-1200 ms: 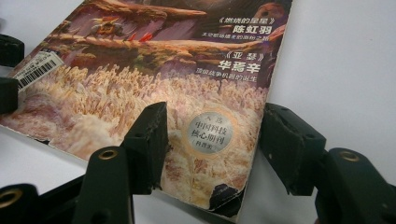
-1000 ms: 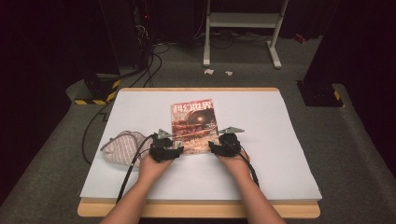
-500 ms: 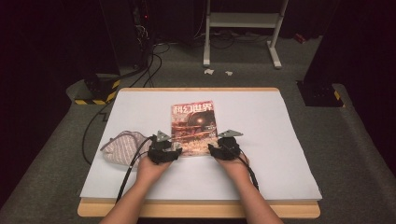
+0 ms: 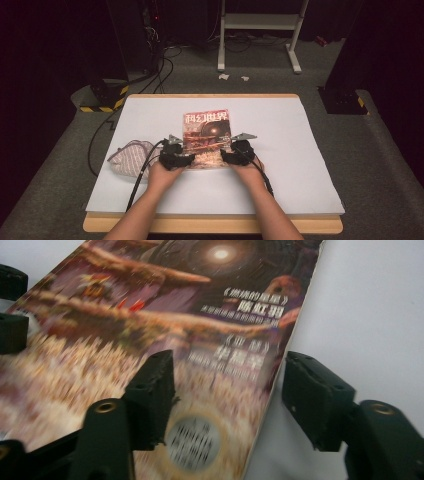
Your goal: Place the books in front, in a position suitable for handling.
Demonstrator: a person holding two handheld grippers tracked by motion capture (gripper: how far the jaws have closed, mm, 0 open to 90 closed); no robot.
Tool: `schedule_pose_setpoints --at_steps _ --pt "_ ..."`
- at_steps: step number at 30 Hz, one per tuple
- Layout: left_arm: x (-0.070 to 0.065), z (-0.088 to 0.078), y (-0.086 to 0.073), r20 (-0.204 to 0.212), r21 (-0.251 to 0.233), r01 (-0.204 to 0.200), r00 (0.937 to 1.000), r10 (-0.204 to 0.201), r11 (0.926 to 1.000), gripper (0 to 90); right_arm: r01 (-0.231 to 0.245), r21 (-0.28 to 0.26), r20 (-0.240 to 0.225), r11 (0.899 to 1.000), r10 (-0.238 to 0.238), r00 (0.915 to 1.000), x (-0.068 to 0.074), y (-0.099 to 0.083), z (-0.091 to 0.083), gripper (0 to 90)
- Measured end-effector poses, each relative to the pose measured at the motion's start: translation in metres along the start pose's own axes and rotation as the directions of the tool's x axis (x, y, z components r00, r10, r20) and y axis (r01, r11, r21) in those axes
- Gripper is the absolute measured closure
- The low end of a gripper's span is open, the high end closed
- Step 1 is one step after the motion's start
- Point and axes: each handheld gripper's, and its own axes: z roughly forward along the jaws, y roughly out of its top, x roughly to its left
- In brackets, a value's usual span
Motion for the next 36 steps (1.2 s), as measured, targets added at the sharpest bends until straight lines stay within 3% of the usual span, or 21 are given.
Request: schedule_pose_setpoints --at_steps 3,8,20,23,24,29,31,36 --pt "0.004 0.006 0.009 -0.009 0.010 0.043 0.9990 -0.043 0.9990 36.5 -0.036 0.006 -0.006 0.999 0.036 0.9993 -0.007 0.009 0.010 35.3" --pt "0.001 0.010 0.014 -0.049 0.024 0.035 0.9982 -0.034 0.9991 35.8 -0.027 -0.001 -0.005 1.000 0.027 0.9996 -0.008 0.013 0.015 38.1" --pt "-0.002 0.006 0.011 -0.051 0.033 0.017 0.9986 -0.015 0.9993 37.5 -0.034 -0.001 0.002 0.999 0.034 0.9994 -0.001 0.004 0.006 43.1" --pt "-0.004 0.003 0.009 -0.060 0.032 -0.008 0.9981 0.010 0.9995 40.3 -0.031 -0.007 0.005 0.999 0.031 0.9995 0.000 0.002 0.004 43.3" --pt "-0.008 0.001 0.008 -0.075 0.038 -0.040 0.9963 0.042 0.9985 41.0 -0.026 -0.010 0.012 1.000 0.026 0.9996 0.003 -0.001 0.002 43.7" --pt "-0.010 -0.001 0.007 -0.077 0.041 -0.059 0.9951 0.062 0.9974 42.0 -0.017 -0.009 0.011 1.000 0.017 0.9998 0.006 -0.005 -0.003 44.4" --pt "-0.006 0.000 0.007 -0.063 0.028 -0.032 0.9975 0.033 0.9991 42.8 -0.020 -0.010 -0.005 1.000 0.020 0.9998 0.004 -0.007 -0.005 44.6" --pt "-0.004 0.006 0.009 -0.044 0.030 0.027 0.9987 -0.025 0.9992 31.4 -0.022 -0.017 -0.010 1.000 0.022 0.9997 0.002 -0.006 -0.002 41.2"
